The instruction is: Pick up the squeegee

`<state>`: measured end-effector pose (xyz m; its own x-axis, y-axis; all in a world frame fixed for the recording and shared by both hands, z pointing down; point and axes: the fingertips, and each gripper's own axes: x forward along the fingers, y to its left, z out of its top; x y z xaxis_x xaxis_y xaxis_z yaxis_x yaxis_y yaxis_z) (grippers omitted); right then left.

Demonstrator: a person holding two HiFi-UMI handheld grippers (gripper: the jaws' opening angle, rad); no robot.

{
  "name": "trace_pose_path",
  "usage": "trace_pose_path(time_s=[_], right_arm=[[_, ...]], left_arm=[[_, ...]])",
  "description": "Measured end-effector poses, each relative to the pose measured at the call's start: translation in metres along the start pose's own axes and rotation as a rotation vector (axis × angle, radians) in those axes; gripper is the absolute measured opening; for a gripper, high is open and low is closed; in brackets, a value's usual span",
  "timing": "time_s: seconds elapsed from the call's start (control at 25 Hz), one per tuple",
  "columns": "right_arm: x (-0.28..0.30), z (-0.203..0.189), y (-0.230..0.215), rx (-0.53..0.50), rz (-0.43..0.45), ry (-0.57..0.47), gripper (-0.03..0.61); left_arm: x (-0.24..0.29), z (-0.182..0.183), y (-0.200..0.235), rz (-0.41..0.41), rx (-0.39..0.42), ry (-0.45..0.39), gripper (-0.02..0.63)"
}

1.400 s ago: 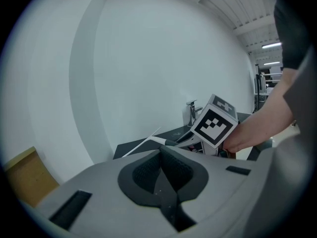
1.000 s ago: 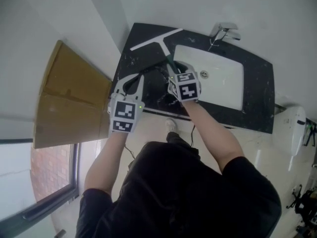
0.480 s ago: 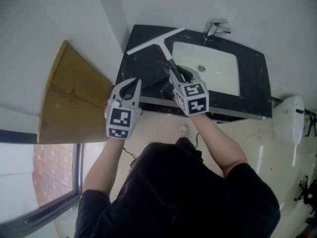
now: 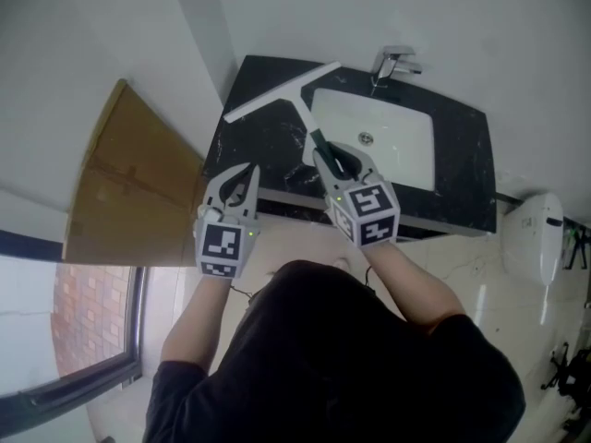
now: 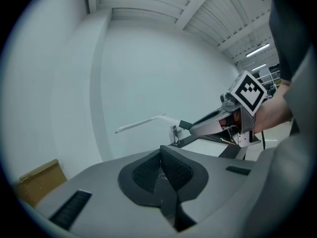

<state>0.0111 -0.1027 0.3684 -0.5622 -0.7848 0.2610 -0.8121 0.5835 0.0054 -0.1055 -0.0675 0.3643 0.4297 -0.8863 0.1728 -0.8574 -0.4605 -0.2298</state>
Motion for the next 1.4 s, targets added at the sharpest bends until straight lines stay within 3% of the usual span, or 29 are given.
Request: trace_pose_path(time_s=[0.48,1.4], right_arm=[[-0.02,0.003,-0.021,0.019,0.065,-0.018,0.1],[-0.017,0.01,-0.022,0.013,0.06,-0.04,0.1]], left_arm=[[0.008,0.002,-0.02,0.09,-0.055,0.031,0.003],[0.015,0.005,-0.02,0.057,-0.001,0.026,0.003]])
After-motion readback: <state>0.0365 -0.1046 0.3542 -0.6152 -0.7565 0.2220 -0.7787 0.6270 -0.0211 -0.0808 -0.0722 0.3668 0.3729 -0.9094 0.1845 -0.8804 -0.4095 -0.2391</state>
